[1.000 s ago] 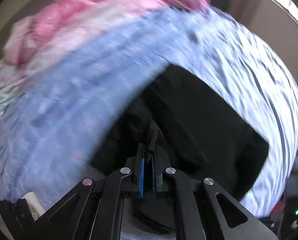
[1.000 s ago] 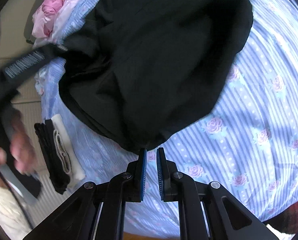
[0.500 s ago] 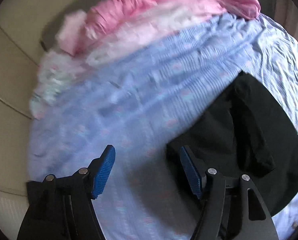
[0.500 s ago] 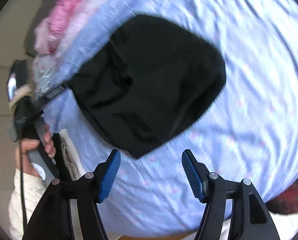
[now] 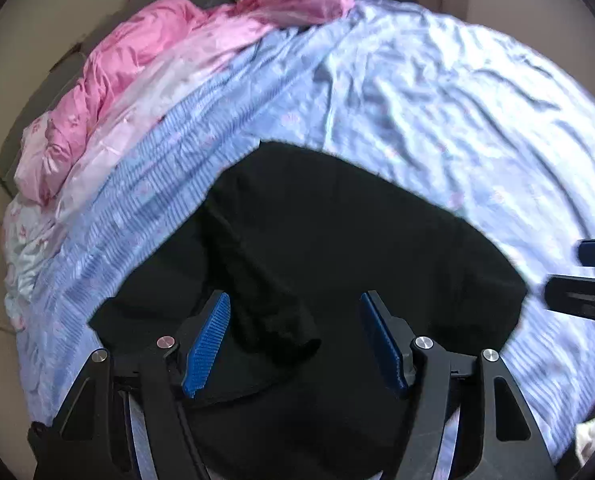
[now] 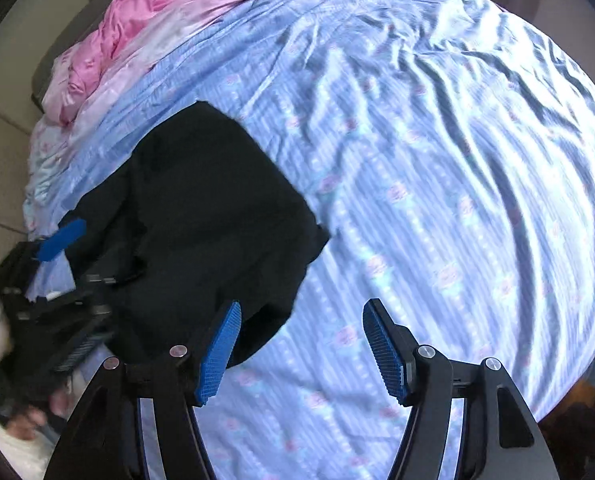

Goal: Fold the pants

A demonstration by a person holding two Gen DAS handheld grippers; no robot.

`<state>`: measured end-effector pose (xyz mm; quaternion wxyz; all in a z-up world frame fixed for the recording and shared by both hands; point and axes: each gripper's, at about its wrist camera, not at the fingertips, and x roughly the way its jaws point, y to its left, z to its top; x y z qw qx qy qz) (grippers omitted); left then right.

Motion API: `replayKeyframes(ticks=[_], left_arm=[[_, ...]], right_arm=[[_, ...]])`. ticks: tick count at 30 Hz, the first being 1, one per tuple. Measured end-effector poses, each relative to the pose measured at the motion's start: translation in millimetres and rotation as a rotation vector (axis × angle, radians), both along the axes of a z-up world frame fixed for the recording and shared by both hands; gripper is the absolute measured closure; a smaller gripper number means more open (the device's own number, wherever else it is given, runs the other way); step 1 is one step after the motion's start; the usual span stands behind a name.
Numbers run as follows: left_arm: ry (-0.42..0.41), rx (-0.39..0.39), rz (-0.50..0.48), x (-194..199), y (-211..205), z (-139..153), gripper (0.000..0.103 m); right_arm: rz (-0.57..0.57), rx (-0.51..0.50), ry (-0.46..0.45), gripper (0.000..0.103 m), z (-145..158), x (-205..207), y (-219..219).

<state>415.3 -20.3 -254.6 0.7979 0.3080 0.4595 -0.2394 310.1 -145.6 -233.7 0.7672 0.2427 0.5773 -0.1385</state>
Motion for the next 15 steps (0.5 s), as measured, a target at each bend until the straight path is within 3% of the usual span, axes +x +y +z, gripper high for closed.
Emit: replayKeyframes(ticks=[2, 3, 4, 5, 7, 10, 15], left_arm=[[-0.049, 0.085, 0.027, 3.6, -10.2, -17.2, 0.040], [-0.055, 0.115, 0.035, 3.7, -12.0, -22.5, 0.058], [-0.052, 0.127, 0.043, 3.0, -10.9, -24.0, 0.082], [-0.017, 0.118, 0.057, 7.5, -7.7, -25.0, 0.092], [0.002, 0.069, 0.099, 11.1, 4.6, -15.9, 0.096], [-0.069, 0.010, 0.206, 22.8, 36.1, 16.1, 0.097], [-0.084, -0.068, 0.390, 72.6, 103.6, 48.2, 0.097]], right_arm=[[0.005, 0.003, -0.004, 0.038, 0.0, 0.2, -2.4], [0.005, 0.003, -0.004, 0.038, 0.1, 0.7, -3.1], [0.006, 0.006, -0.004, 0.038, 0.5, 1.2, -3.1], [0.008, 0.013, -0.008, 0.038, 1.4, 1.8, -2.2], [0.015, 0.024, -0.017, 0.038, 3.1, 6.5, -0.3], [0.043, 0.032, -0.043, 0.038, 10.7, 8.2, 4.8], [0.077, 0.051, -0.093, 0.038, 22.0, 20.6, 14.6]])
